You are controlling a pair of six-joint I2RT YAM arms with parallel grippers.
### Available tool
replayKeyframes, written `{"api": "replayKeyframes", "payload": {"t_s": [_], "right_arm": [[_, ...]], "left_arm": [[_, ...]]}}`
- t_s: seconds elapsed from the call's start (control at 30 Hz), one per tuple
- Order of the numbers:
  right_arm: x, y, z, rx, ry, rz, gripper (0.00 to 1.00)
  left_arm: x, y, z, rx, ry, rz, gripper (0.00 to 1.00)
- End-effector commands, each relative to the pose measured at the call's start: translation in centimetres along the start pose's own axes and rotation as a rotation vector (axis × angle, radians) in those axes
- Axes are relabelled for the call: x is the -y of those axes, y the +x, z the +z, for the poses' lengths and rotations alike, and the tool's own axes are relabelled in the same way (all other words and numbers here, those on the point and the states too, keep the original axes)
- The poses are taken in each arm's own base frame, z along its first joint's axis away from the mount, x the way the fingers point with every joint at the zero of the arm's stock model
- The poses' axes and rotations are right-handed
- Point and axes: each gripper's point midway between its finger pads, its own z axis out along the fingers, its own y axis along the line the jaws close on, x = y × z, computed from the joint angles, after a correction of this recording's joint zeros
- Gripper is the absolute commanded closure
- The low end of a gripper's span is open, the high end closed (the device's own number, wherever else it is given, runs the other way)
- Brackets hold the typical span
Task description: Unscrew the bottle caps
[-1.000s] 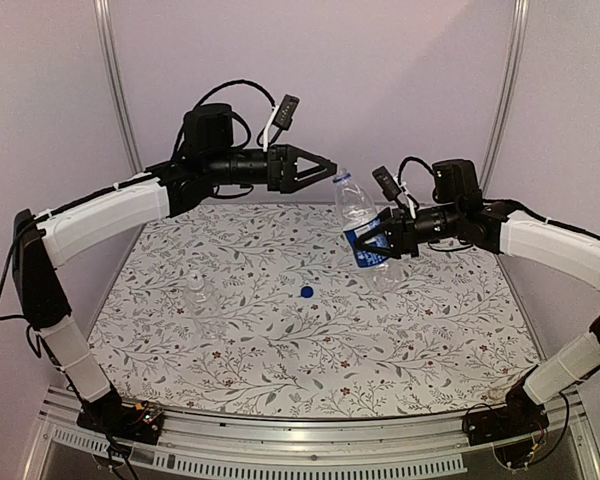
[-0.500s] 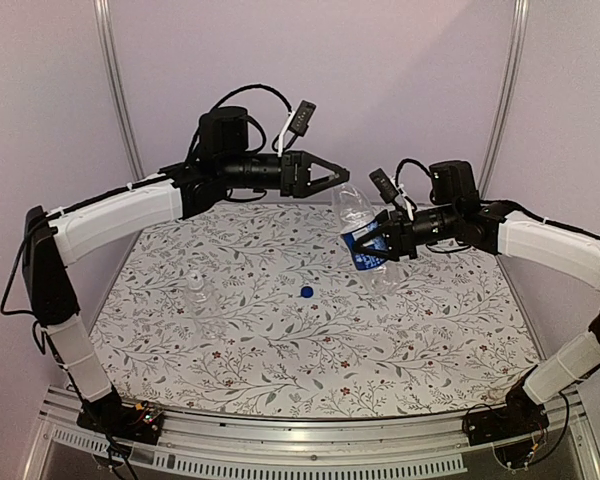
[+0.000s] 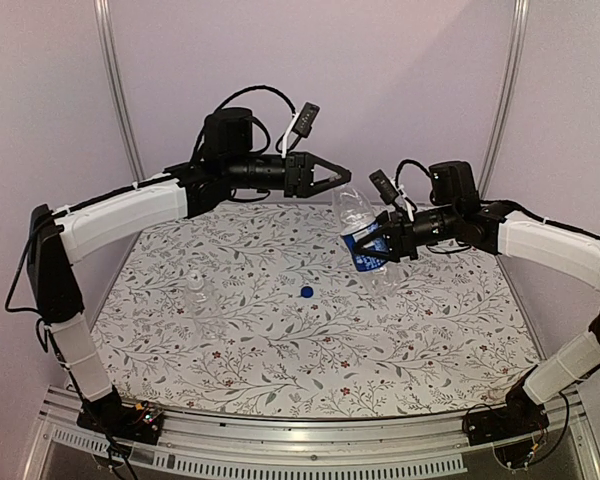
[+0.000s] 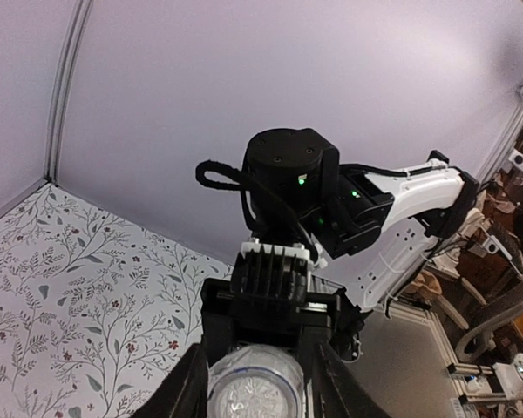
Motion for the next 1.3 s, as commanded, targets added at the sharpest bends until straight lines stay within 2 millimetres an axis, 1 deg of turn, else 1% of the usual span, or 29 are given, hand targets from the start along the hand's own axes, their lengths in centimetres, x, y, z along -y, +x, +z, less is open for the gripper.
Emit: {"api": "replayKeyframes", "payload": {"t_s": [0.0,0.13,0.2,0.3,0.37,0.4,0.5,0.67,0.8,0.93,1.03,1.17,1.27], "right_arm": [[-0.4,-1.1,0.0,0.018,0.001,-0.032,0.56],[-0.2,-1.0,0.0,0.016,0.006,-0.029,0.56],[-0.2,-1.0,0.0,0.015,0.008,-0.029,0.56],[0.0,-0.9,0.0,0.012,0.015,-0.024,0.56],[0.2,-0.8,0.0,0.01,0.025,-0.022,0.56],[0.3,-0.8,0.0,0.009,0.033,-0.021,0.55],[0.8,-0.5,0.0,0.001,0.056,-0.015,0.51],[1.1,-0.4,0.1,-0.006,0.07,-0.007,0.39],[1.4,-0.3,0.1,-0.013,0.082,0.0,0.23],[1.8,0.0,0.2,-0.025,0.097,0.011,0.02],[2.2,0.1,0.1,-0.03,0.123,0.013,0.01],[3.3,-0.1,-0.3,-0.028,0.198,0.01,0.01],[4.5,-0.5,-1.2,-0.017,0.263,0.022,0.01]], "left_arm": [[0.4,1.0,0.9,-0.034,0.035,-0.009,0.64],[0.4,1.4,1.0,-0.044,0.039,-0.013,0.69],[0.4,1.6,1.0,-0.046,0.039,-0.014,0.73],[0.5,1.5,0.9,-0.045,0.044,-0.008,0.86],[0.6,1.3,0.8,-0.041,0.044,-0.004,0.99],[0.6,1.2,0.7,-0.038,0.04,-0.003,1.0],[0.6,1.0,0.3,-0.03,0.035,-0.008,1.0],[0.3,0.7,-0.3,-0.01,0.021,-0.022,1.0],[-0.4,0.3,-1.0,0.004,-0.013,-0.02,1.0],[-0.9,0.1,-1.7,0.001,-0.056,0.0,1.0],[-1.7,0.3,-2.2,-0.009,-0.114,0.028,1.0],[-4.0,1.2,-3.3,-0.062,-0.279,0.067,1.0],[-5.7,1.8,-4.4,-0.1,-0.402,0.107,1.0]]}}
